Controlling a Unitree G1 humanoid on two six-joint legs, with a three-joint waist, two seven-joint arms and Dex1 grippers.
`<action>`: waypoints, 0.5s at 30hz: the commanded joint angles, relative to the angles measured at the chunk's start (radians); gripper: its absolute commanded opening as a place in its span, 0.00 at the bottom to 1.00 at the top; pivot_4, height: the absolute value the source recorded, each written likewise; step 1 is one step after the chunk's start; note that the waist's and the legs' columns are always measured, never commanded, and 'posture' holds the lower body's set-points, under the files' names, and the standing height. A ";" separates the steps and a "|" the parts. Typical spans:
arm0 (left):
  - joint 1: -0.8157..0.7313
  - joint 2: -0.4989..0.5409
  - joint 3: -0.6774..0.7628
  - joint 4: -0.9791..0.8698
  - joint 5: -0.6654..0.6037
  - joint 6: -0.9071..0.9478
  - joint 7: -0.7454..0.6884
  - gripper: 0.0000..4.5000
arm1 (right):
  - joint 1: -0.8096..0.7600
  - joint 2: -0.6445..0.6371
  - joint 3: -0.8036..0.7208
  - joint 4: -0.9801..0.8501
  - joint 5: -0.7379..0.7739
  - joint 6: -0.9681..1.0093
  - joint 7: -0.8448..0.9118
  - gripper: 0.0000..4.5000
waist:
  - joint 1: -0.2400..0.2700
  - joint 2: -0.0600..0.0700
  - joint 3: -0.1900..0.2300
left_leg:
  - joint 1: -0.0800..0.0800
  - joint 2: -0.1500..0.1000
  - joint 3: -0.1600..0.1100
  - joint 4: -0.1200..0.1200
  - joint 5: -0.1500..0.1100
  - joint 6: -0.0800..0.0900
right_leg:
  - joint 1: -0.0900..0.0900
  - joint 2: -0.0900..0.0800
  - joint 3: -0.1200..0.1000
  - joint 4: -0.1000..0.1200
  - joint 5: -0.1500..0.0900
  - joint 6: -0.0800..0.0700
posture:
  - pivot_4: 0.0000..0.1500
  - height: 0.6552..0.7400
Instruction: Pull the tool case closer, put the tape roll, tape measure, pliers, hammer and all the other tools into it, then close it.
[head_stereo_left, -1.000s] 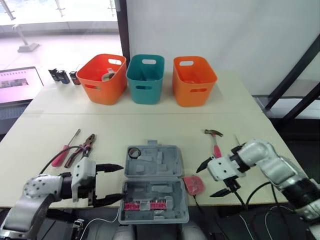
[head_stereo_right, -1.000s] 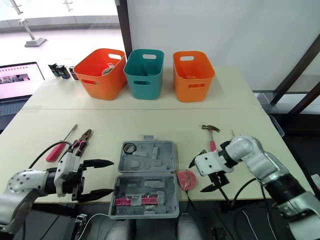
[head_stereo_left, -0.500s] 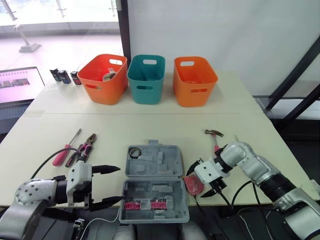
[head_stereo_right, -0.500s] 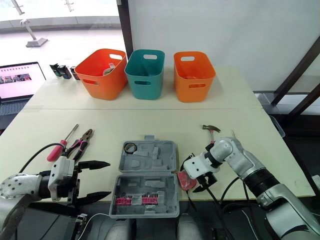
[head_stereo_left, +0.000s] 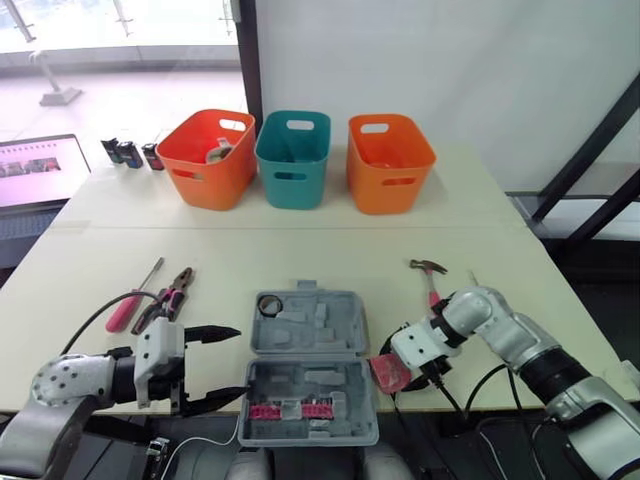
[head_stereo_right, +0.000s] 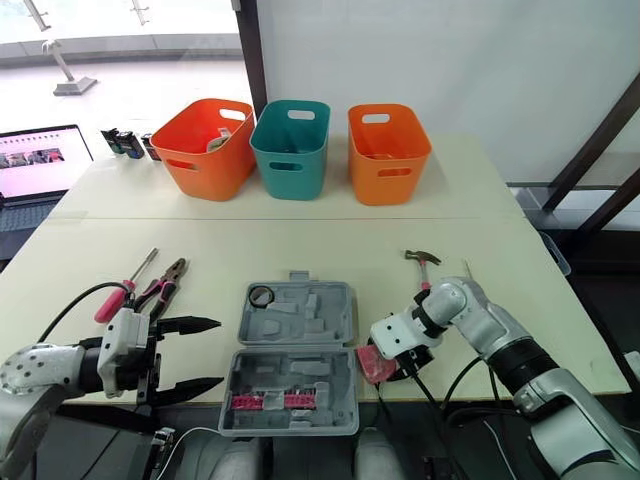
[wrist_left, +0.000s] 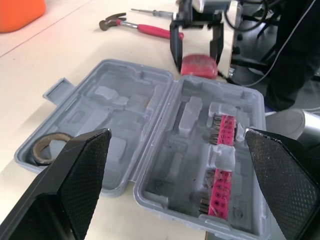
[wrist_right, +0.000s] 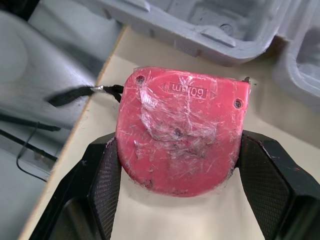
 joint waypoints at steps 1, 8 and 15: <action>-0.017 0.002 0.003 0.022 0.003 -0.011 0.001 1.00 | -0.036 -0.046 -0.103 -0.213 0.095 0.308 0.017 0.64 | -0.002 0.000 0.000 | 0.000 0.000 0.000 0.000 0.000 0.000 | 0.000 0.000 0.000 0.000 0.000 0.000 | 1.00 1.00; -0.082 -0.012 -0.013 0.088 0.024 -0.015 0.019 1.00 | -0.203 0.078 -0.046 -0.406 0.077 0.863 -0.130 0.64 | -0.008 0.001 0.000 | 0.001 0.000 0.000 0.000 0.000 0.000 | -0.002 0.000 0.000 0.002 0.000 0.000 | 1.00 1.00; -0.121 -0.020 -0.032 0.119 0.035 -0.021 0.019 1.00 | -0.332 0.169 0.187 -0.256 -0.090 0.904 -0.217 0.64 | 0.006 0.000 0.000 | -0.008 0.000 0.000 0.000 0.000 0.000 | -0.008 0.000 0.000 0.002 0.000 0.000 | 1.00 1.00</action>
